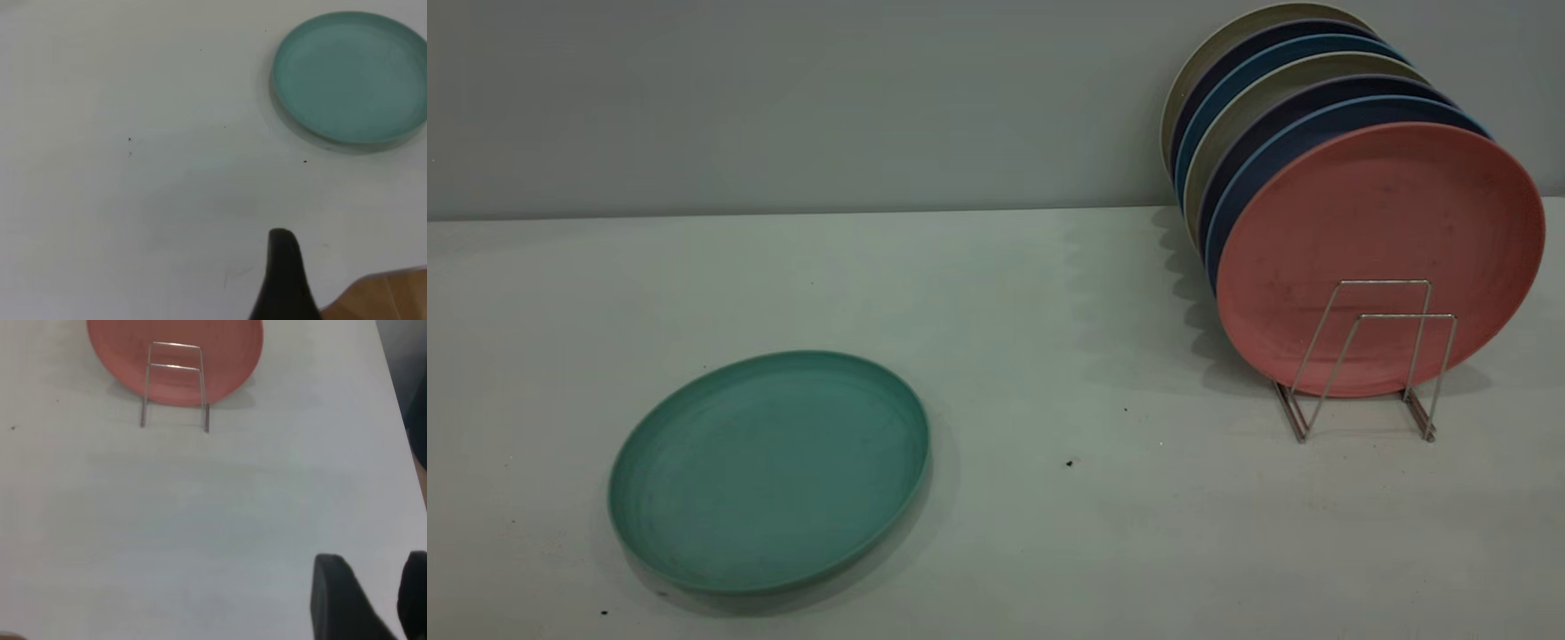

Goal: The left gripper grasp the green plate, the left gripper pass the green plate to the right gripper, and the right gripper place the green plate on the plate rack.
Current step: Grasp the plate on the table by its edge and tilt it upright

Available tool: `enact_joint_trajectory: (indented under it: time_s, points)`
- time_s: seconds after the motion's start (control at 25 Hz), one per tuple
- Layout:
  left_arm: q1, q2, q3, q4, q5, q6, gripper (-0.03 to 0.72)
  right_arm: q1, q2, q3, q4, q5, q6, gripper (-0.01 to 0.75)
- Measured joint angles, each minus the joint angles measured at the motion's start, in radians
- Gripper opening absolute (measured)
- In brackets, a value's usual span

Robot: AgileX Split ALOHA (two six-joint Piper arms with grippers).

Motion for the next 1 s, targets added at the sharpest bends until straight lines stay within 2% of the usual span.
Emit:
enact_joint_trajectory:
  time_s: [0.8,1.0]
  points:
    - [0.000,0.000,0.000,0.000,0.000,0.000,0.579,0.000,0.000,0.000,0.000,0.000,0.001,0.238]
    - [0.000,0.062,-0.054,0.000,-0.001,-0.025,0.579,0.000,0.024,-0.050,0.007,-0.003,0.002,0.307]
